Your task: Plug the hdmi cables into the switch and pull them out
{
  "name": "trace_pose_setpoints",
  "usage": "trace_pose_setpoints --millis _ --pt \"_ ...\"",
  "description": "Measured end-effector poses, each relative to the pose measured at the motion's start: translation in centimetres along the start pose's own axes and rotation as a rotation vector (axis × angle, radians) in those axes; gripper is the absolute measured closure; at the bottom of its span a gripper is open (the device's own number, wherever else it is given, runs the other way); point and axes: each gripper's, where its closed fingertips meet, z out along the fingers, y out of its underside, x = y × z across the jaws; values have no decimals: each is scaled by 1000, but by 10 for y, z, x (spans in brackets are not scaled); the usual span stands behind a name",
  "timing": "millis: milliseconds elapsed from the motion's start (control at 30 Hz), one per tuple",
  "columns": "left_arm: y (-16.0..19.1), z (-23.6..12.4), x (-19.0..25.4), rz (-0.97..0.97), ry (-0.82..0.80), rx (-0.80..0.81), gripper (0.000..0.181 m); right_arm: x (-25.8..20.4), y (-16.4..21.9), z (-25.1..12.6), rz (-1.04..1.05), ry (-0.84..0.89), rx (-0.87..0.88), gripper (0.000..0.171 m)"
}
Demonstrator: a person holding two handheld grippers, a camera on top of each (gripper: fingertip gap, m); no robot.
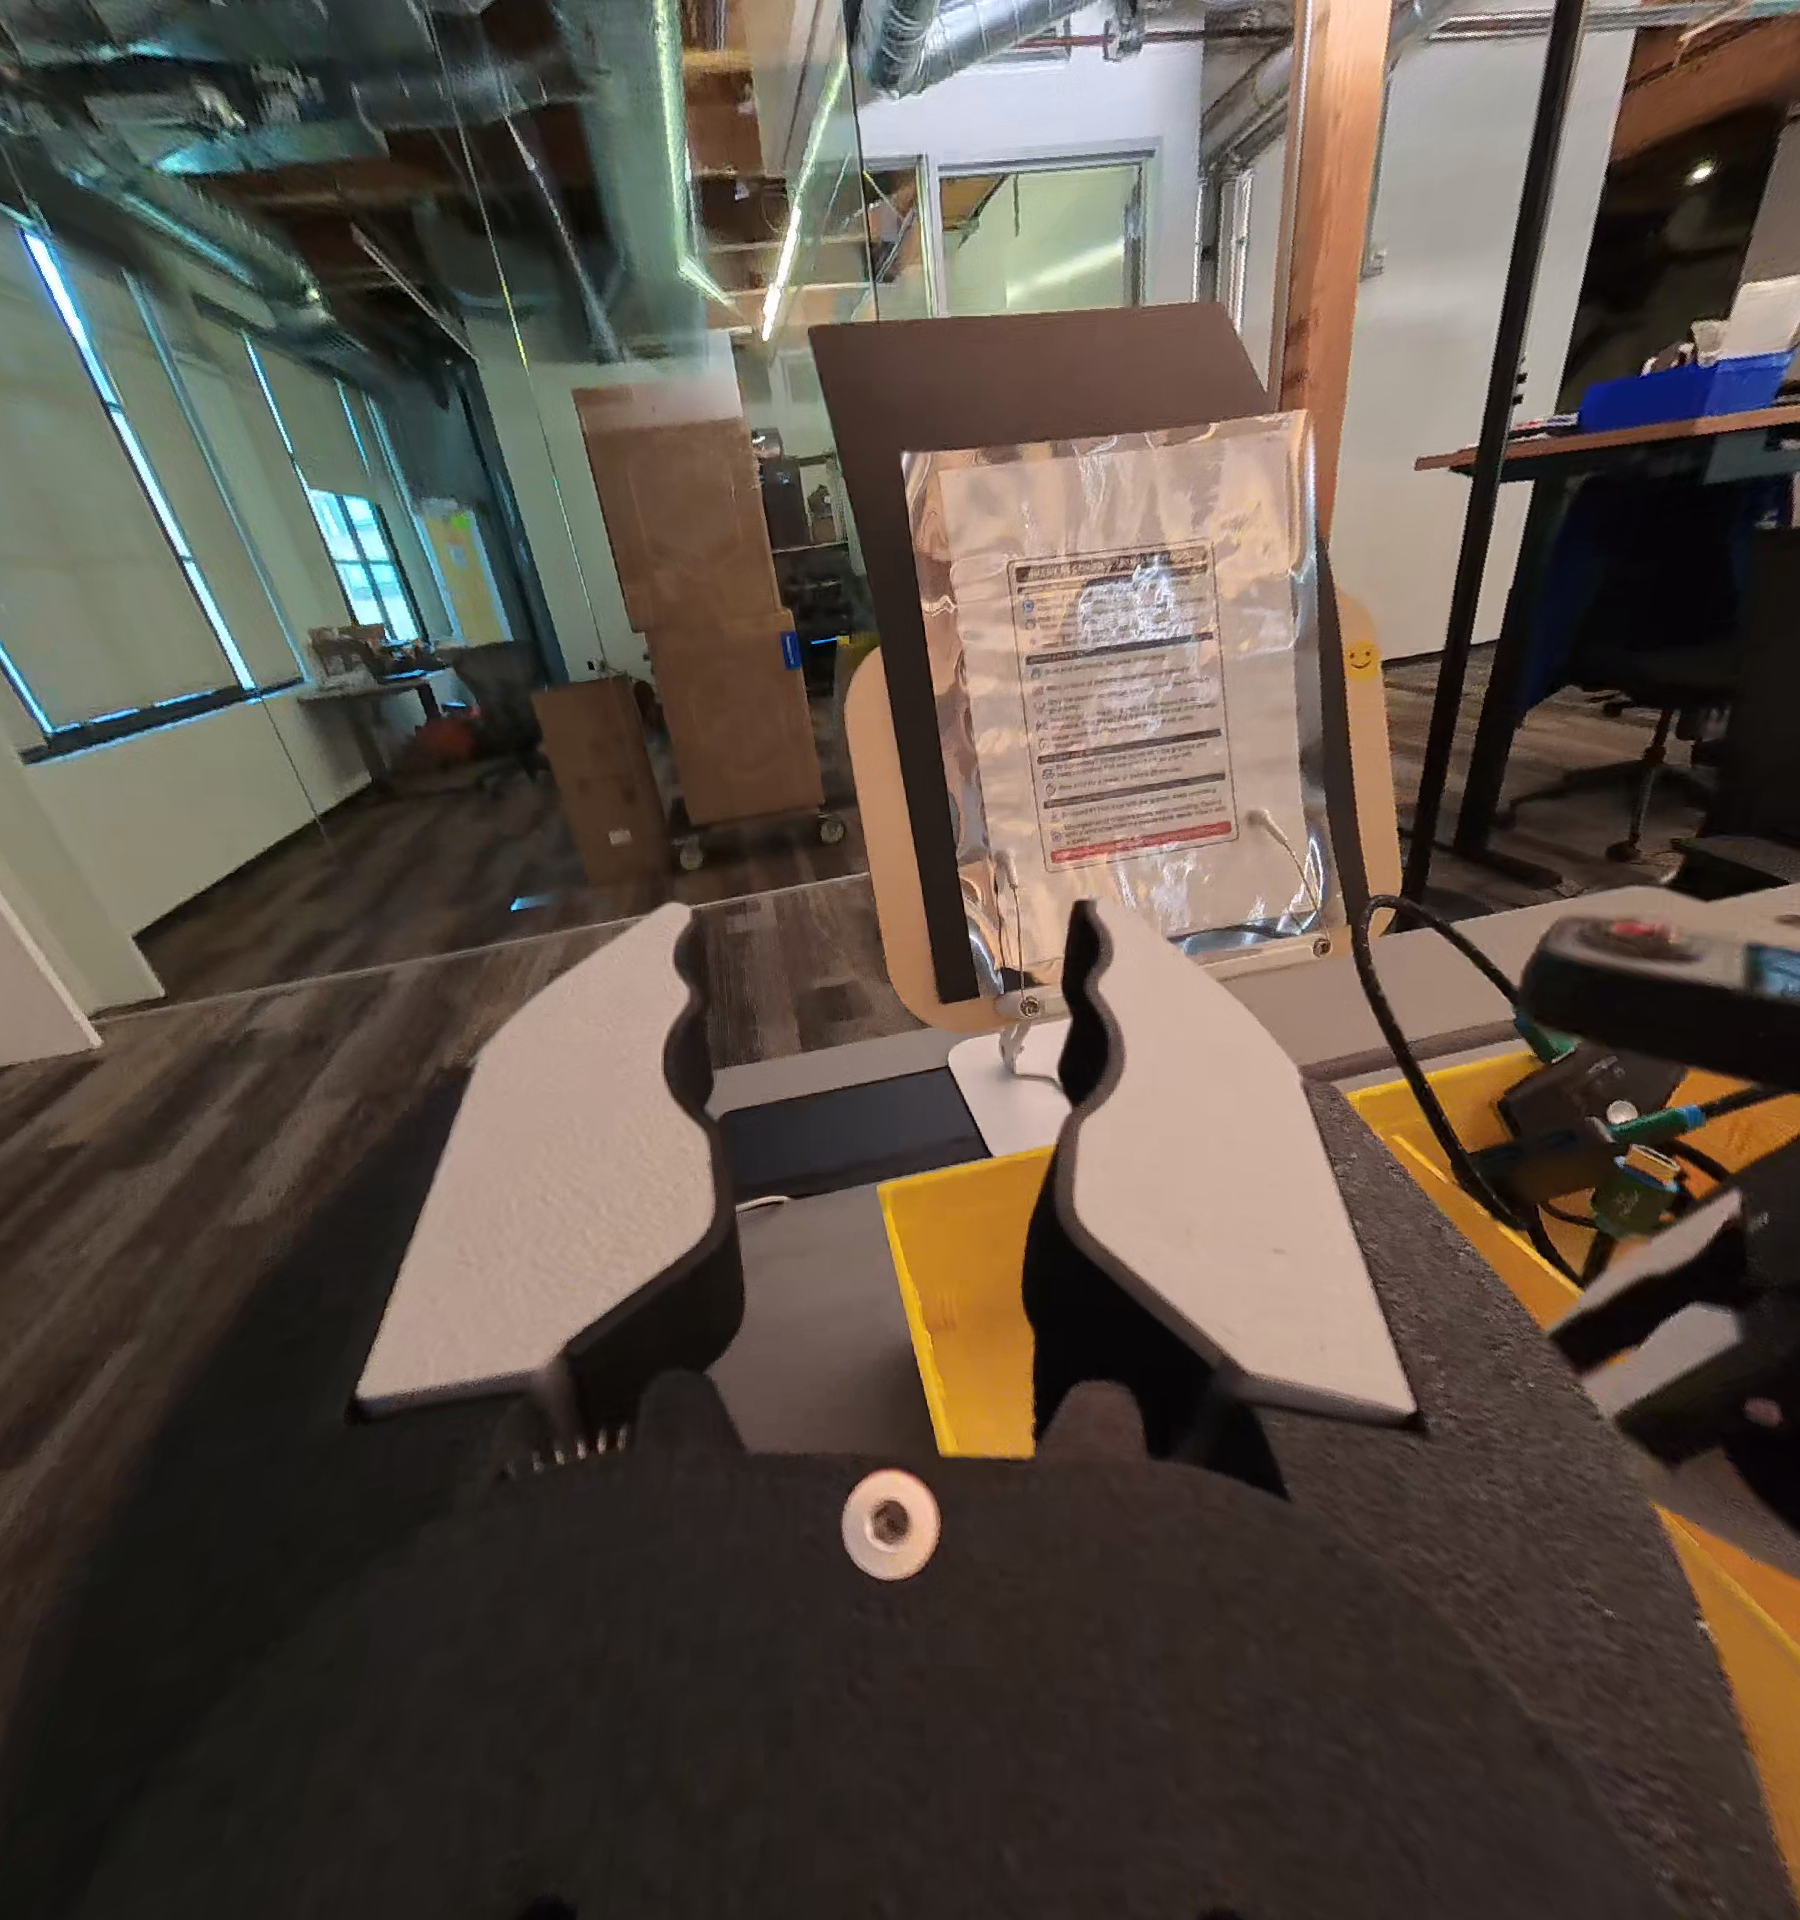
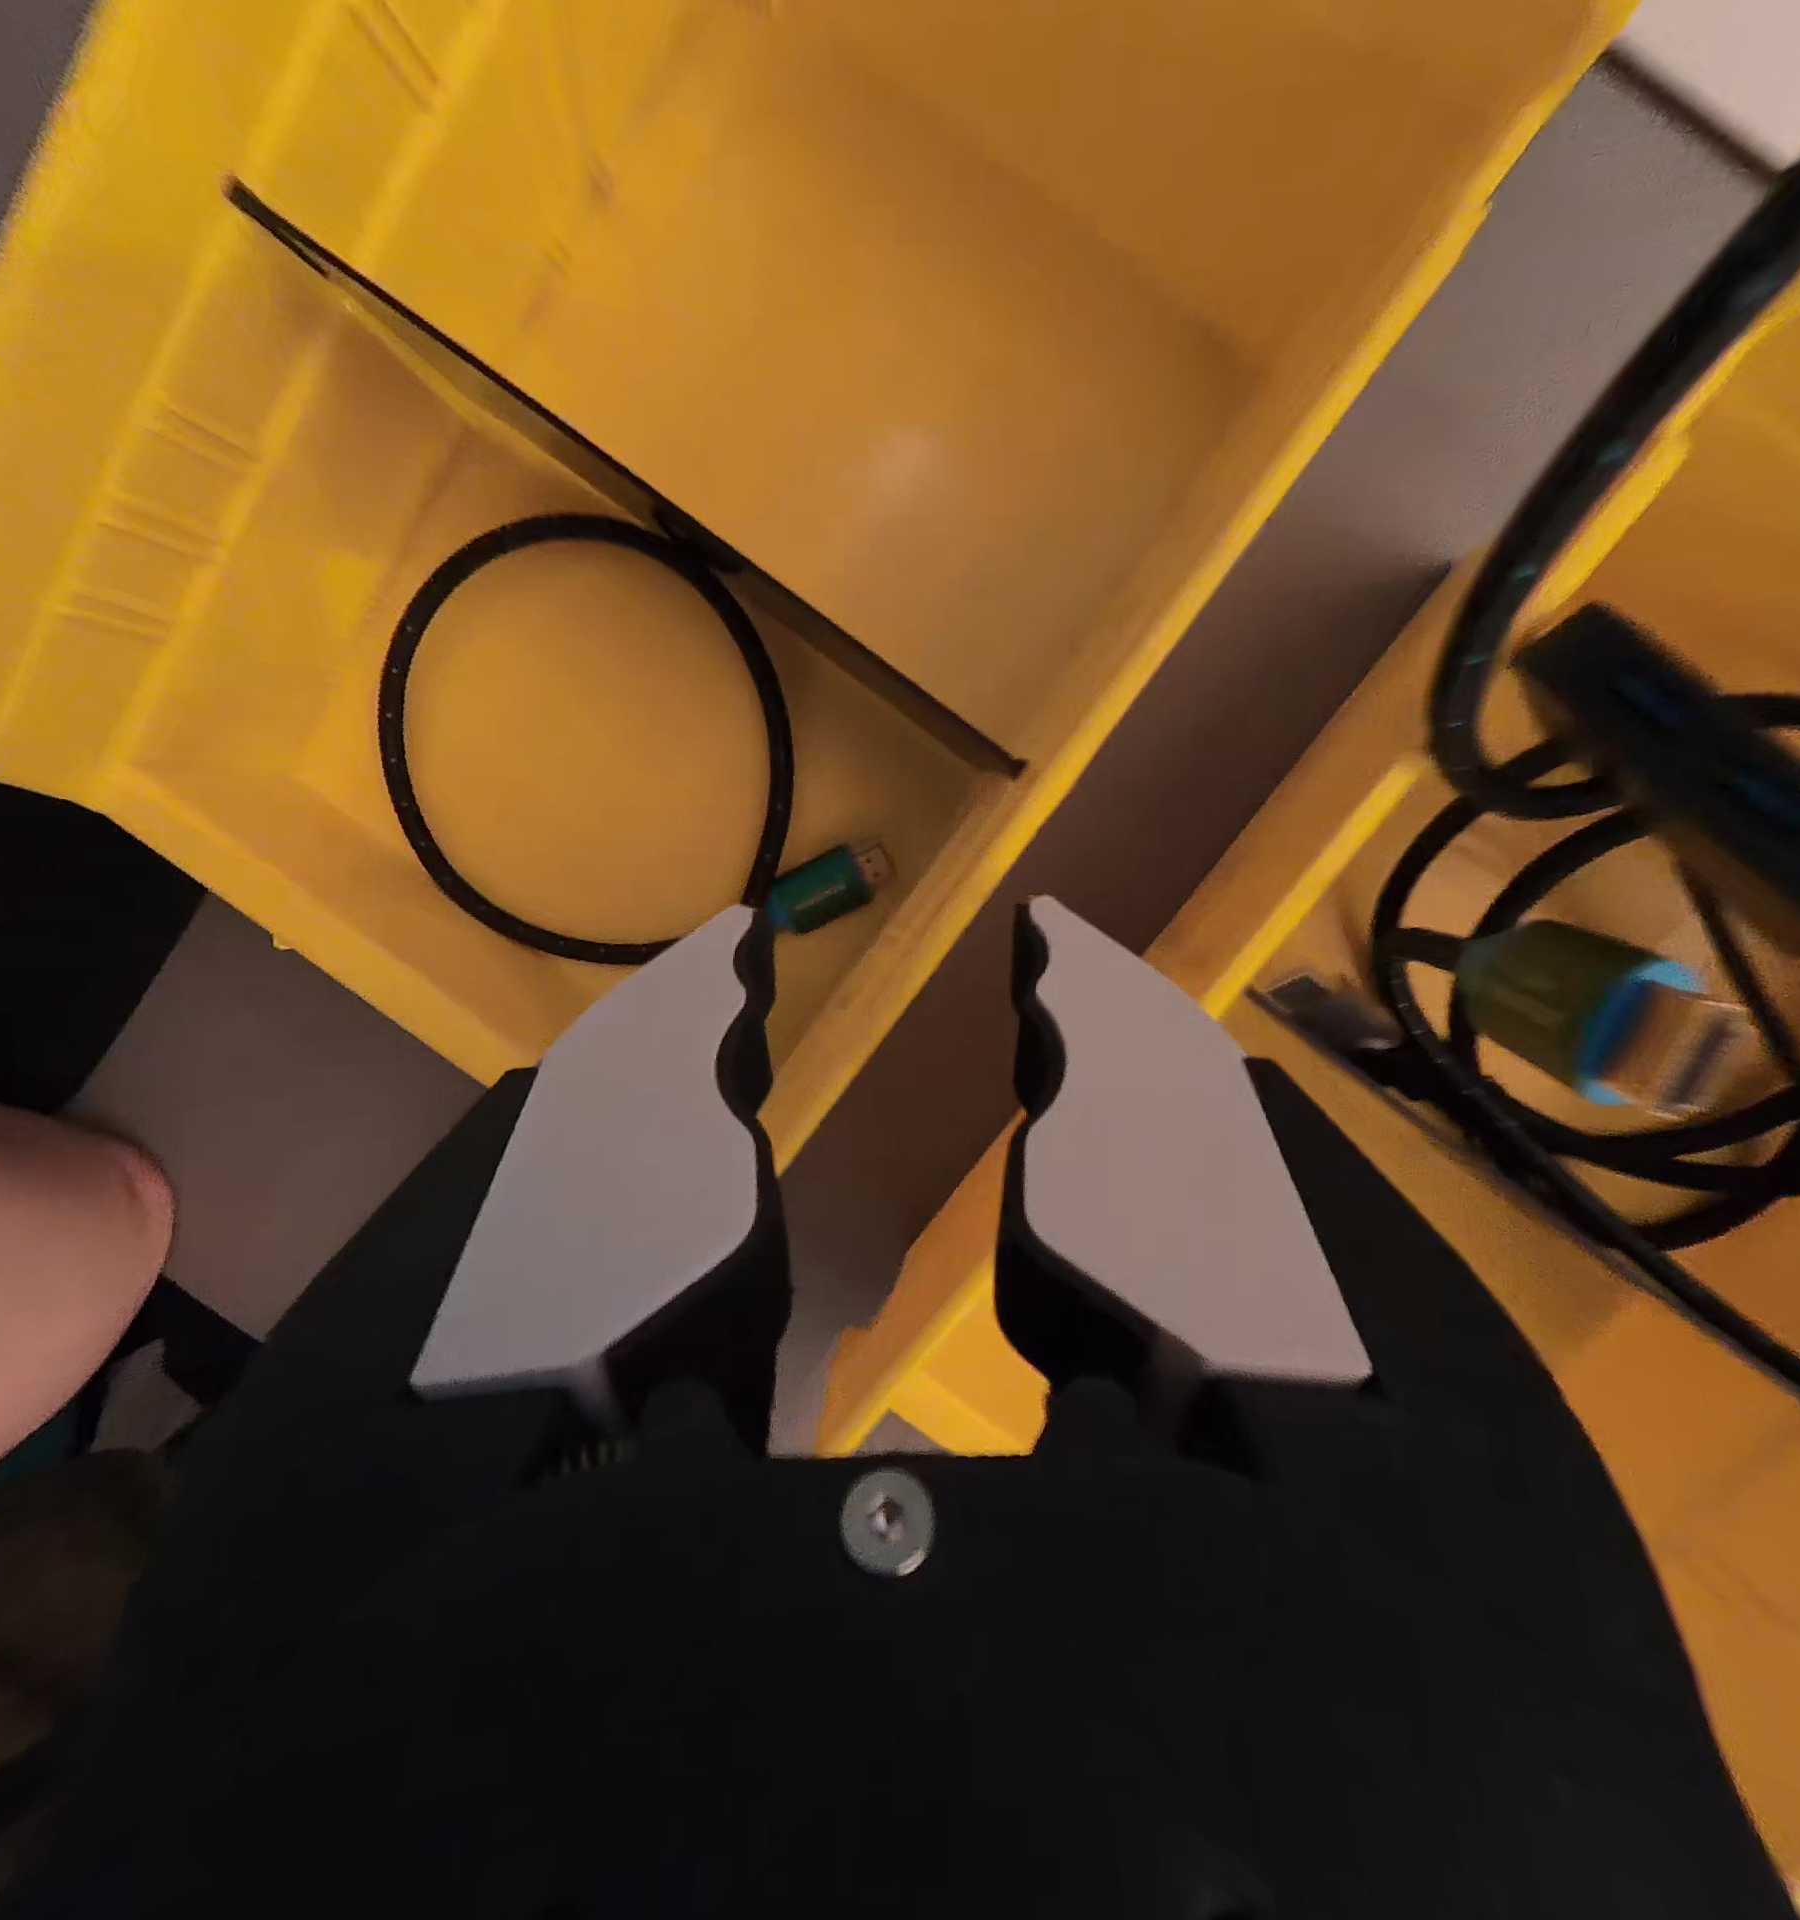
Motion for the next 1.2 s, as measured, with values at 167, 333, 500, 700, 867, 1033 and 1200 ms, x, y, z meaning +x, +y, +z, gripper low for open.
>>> trace_pose_setpoints --millis 167,333,500,700,867,1033,1200 --pt "3 9 0 45 -31 6 118 -7 14 31 155 3 -83 128" --pt "10 13 -2 48 -34 -12 117 1 7 49 246 27 -60 144" --pt "17 15 -5 53 -41 -43 117 8 14 63 210 76 -165 158" --pt "10 -3 2 -80 50 -67 109 -7 3 58 191 -38 -230 165" --pt "-32 -76 18 -261 181 1 116 -38 -17 28 78 -134 -356 165" --pt "-77 -156 52 -188 238 198 112 -31 -61 -36 -73 -109 -323 164" --pt "-76 -166 90 -109 351 166 105 54 -75 -140 34 -111 -200 164"
